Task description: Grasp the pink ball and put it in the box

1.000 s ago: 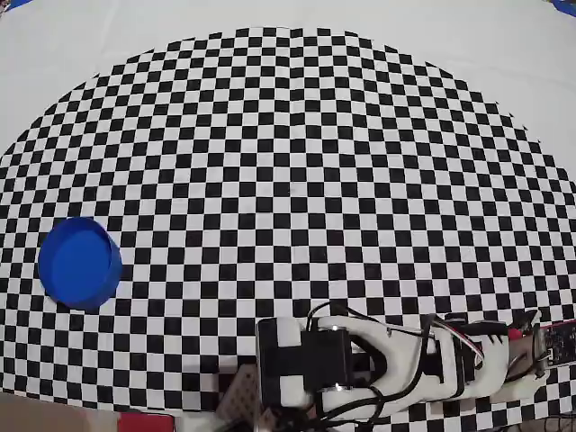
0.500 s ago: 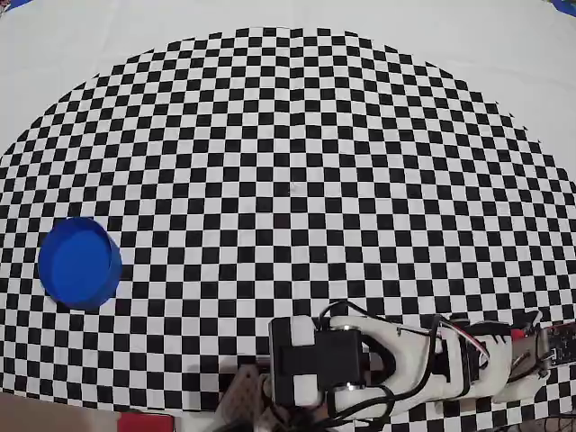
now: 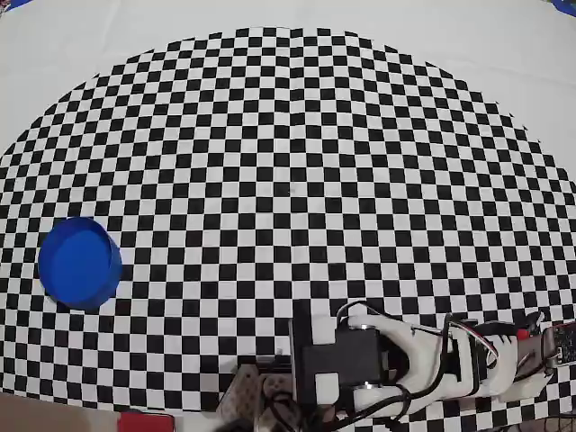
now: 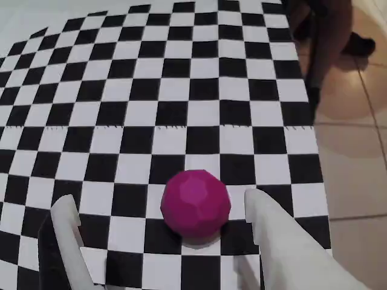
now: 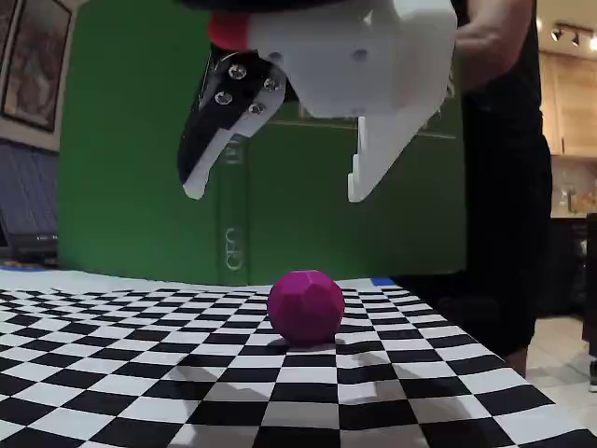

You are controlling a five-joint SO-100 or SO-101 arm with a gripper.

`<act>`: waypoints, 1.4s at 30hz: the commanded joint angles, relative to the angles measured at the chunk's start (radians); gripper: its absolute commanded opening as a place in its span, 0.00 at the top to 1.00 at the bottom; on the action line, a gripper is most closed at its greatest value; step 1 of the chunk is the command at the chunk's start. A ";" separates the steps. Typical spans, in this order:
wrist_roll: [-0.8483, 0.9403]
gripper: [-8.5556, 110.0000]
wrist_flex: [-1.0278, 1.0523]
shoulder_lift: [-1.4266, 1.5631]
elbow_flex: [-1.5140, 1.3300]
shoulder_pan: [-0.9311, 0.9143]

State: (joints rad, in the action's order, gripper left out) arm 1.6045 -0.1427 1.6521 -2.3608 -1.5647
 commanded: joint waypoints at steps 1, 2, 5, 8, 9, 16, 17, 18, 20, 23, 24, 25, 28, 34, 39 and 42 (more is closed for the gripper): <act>0.009 0.65 -0.003 -0.020 0.057 -0.014; 0.011 0.65 -0.003 -0.032 0.067 -0.015; 0.014 0.65 -0.003 -0.061 0.091 -0.021; 0.021 0.65 -0.003 -0.078 0.103 -0.029; 0.023 0.65 -0.005 -0.081 0.104 -0.031; 0.023 0.65 -0.006 -0.120 0.132 -0.034; 0.023 0.65 -0.006 -0.127 0.137 -0.034; 0.023 0.65 -0.006 -0.137 0.143 -0.034; 0.023 0.65 -0.008 -0.158 0.160 -0.034; 0.026 0.65 -0.008 -0.183 0.178 -0.034; 0.028 0.65 -0.008 -0.187 0.183 -0.034; 0.028 0.65 -0.008 -0.189 0.186 -0.035; 0.029 0.65 -0.008 -0.199 0.195 -0.035; 0.034 0.65 -0.008 -0.236 0.219 -0.037; 0.034 0.65 -0.008 -0.262 0.244 -0.035; 0.035 0.65 -0.008 -0.281 0.259 -0.035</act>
State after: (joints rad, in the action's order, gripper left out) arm 1.6322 -0.1427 1.3714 -2.1414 -1.5907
